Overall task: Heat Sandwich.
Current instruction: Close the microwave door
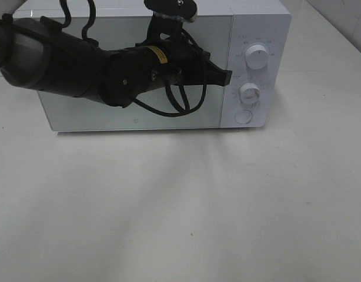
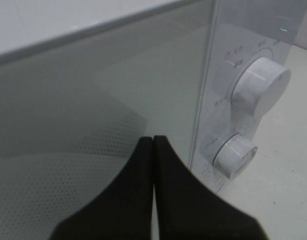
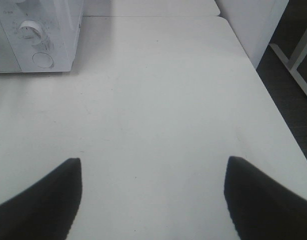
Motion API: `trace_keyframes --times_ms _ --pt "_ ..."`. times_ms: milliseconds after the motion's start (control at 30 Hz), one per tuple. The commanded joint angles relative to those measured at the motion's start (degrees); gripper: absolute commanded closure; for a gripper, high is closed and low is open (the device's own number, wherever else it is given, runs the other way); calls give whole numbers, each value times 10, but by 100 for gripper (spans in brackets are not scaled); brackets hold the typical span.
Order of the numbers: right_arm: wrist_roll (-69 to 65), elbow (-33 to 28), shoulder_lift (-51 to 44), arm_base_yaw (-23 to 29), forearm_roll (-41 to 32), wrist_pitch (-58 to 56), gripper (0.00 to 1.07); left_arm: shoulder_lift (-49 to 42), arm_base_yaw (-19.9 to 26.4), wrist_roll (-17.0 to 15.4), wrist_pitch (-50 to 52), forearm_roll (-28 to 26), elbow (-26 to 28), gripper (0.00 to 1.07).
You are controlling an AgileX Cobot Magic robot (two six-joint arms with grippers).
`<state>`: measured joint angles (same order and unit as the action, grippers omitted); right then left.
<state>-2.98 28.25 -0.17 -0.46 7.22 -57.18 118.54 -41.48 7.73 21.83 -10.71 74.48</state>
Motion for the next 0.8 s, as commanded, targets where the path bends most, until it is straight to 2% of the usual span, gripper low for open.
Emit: trace_keyframes --times_ms 33,800 --pt "5 0 -17 -2 -1 2 32 2 33 -2 41 -37 15 107" --pt "5 0 -17 -2 -1 2 32 1 34 -7 41 -35 15 107"
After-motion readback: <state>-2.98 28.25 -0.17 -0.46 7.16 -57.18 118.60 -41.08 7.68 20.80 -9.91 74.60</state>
